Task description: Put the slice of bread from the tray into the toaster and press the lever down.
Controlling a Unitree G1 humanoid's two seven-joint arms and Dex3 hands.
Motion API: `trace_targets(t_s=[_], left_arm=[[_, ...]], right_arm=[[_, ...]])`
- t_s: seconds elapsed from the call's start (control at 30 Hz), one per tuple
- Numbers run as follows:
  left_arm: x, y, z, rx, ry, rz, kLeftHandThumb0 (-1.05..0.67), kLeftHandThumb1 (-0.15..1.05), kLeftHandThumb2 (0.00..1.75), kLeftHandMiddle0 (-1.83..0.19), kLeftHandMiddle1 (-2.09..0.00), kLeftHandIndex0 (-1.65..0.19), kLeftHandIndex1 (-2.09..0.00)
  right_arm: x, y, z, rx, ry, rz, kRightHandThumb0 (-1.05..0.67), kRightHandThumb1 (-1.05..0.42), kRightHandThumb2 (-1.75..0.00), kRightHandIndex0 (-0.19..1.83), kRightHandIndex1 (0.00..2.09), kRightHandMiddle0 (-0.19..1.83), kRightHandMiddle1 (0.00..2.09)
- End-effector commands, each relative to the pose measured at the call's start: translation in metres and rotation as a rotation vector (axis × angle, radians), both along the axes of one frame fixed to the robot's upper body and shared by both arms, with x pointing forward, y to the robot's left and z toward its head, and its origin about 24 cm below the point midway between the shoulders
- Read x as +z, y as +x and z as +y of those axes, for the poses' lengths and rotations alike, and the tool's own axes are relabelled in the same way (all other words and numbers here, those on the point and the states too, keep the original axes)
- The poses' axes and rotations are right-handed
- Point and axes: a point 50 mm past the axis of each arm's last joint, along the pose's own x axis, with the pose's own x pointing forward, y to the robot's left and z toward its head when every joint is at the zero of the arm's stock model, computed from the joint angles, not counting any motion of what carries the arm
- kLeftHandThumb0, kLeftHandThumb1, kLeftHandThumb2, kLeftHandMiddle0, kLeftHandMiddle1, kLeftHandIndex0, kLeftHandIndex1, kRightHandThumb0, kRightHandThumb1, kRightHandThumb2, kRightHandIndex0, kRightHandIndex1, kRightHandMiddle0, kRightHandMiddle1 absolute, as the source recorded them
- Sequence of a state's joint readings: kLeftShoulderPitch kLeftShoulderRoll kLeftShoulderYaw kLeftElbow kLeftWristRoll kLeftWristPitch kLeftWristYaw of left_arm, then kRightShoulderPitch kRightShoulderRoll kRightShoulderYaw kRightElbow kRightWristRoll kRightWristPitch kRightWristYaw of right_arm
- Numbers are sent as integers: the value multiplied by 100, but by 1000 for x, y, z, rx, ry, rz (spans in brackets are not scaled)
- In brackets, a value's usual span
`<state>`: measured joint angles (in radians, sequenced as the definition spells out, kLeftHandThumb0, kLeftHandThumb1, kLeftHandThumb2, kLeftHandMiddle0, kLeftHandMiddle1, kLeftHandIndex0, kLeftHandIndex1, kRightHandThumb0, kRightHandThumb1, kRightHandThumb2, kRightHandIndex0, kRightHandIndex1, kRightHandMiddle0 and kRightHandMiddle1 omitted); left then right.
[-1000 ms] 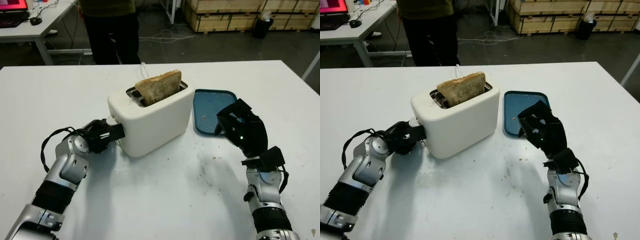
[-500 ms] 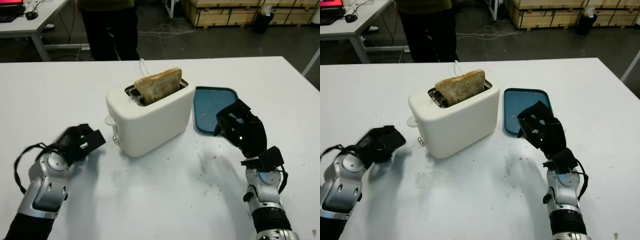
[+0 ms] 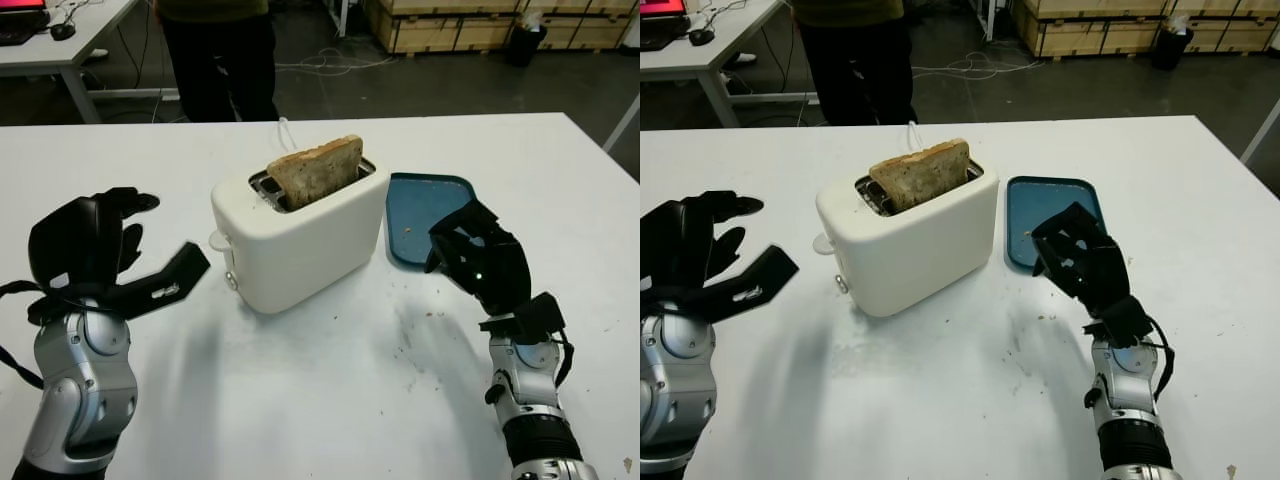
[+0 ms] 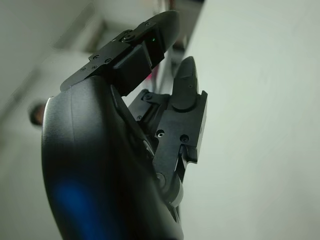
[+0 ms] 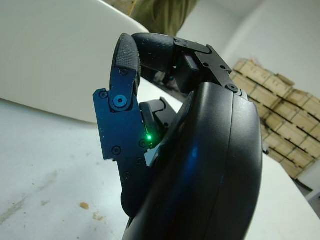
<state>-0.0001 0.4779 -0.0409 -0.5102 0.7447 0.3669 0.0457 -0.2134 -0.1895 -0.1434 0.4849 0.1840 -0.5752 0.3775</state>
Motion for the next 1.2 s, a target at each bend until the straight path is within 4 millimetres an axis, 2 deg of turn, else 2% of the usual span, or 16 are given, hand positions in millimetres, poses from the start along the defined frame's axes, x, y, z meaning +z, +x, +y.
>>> trace_targets(t_s=[0.0,0.2,0.43,0.87,1.17], left_arm=[[3,-1,-1,-82,42,-20,-23,91,5,-99,-165,-100,-1],[5,1,-11,-261,73,9,-26,85,0,-99,-171,-105,-3],[3,7,-12,-339,100,55,-28,80,0,-100,-172,-109,-3],[12,13,-9,-352,196,65,-23,75,0,-106,-166,-119,-4],[34,-2,-6,-317,143,-86,-14,76,1,-106,-165,-127,-5]], right_arm=[[1,0,0,-5,12,-11,-41,-92,-35,81,175,50,175],[2,1,0,-7,6,-12,-42,-92,-35,81,175,50,175],[2,1,0,-8,7,-4,-42,-92,-34,80,175,50,175],[2,1,2,-3,5,-4,-41,-92,-34,80,175,50,175],[1,1,3,9,5,-8,-39,-92,-34,79,175,49,175]])
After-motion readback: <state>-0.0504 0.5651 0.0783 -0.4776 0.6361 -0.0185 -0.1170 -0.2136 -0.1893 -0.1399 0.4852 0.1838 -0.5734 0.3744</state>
